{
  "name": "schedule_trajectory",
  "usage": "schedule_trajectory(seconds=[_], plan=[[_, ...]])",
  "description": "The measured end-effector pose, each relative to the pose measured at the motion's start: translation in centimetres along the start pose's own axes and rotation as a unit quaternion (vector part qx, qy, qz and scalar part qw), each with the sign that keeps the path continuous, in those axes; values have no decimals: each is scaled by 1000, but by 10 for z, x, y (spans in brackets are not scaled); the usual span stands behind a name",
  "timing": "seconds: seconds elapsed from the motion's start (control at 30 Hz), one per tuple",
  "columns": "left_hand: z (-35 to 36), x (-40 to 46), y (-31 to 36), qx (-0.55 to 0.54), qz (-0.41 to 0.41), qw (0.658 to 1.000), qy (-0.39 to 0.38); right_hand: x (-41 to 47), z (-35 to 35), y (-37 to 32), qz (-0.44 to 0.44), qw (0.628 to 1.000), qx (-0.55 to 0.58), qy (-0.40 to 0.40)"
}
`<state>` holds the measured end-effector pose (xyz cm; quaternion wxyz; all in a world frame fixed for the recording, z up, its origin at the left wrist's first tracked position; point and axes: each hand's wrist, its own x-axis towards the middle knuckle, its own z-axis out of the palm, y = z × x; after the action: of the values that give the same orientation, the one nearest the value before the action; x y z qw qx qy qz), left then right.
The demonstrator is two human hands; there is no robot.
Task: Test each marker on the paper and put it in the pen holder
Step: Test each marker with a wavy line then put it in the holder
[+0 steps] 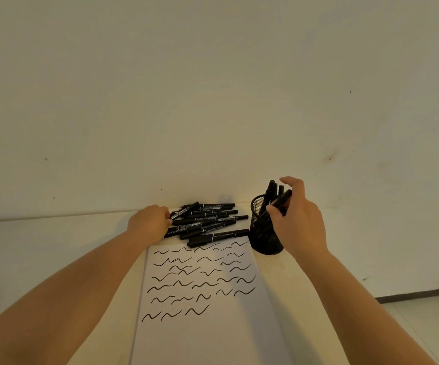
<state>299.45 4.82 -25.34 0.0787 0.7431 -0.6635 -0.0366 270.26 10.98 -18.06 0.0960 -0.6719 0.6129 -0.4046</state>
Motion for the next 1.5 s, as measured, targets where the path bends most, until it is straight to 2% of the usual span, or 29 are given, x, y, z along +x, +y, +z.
schedule_trajectory(seconds=[0.17,0.37,0.73,0.8,0.9,0.97,1.03,1.07,1.13,1.2,1.3,1.4,1.5], plan=[[-2,-2,-4,-35,-9,999,32,0,7,5,-26,996,-80,-42],[-18,-12,-14,-95,-39,992,69,1,11,8,-10,994,-97,-51],[-41,-50,-9,-146,-7,984,98,-1,16,6,-10,989,-130,-66],[-43,-60,-6,-191,-7,978,84,-5,16,6,-17,991,-128,-43],[-43,-82,1,-269,9,961,60,-19,16,5,-58,990,-117,48],[-42,-99,9,-286,32,956,57,-33,17,1,-96,982,-109,122],[-39,-116,18,-293,60,953,51,-49,20,-6,-134,973,-99,160],[-37,-125,23,-299,73,950,49,-57,23,-9,-155,972,-87,151],[-33,-142,32,-314,94,944,44,-76,31,-17,-157,984,-33,81],[-28,-159,41,-323,118,938,34,-94,39,-26,-93,994,62,-12],[-20,-179,50,-312,153,938,15,-111,49,-38,12,972,210,-102],[-13,-192,53,-297,181,938,-1,-119,53,-43,82,936,312,-137],[-10,-197,49,-295,174,940,2,-122,52,-43,143,917,351,-125]])
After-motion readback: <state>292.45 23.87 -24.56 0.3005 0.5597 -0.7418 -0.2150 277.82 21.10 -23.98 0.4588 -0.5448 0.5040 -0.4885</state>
